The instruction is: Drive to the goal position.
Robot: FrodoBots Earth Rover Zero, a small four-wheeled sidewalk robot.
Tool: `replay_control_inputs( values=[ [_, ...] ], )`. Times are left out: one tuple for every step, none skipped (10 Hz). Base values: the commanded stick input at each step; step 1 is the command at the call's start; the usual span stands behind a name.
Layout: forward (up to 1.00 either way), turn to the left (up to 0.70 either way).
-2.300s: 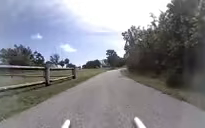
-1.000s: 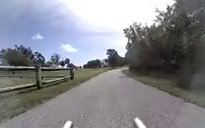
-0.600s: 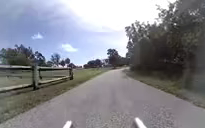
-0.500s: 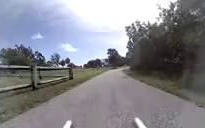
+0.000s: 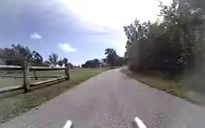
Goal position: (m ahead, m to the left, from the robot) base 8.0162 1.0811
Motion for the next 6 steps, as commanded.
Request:
replay_control_inputs(
  values=[
    [0.5,0.0],
    [0.5,0.0],
    [0.5,0.0],
    [0.5,0.0],
    [0.5,0.0],
    [0.5,0.0]
  ],
)
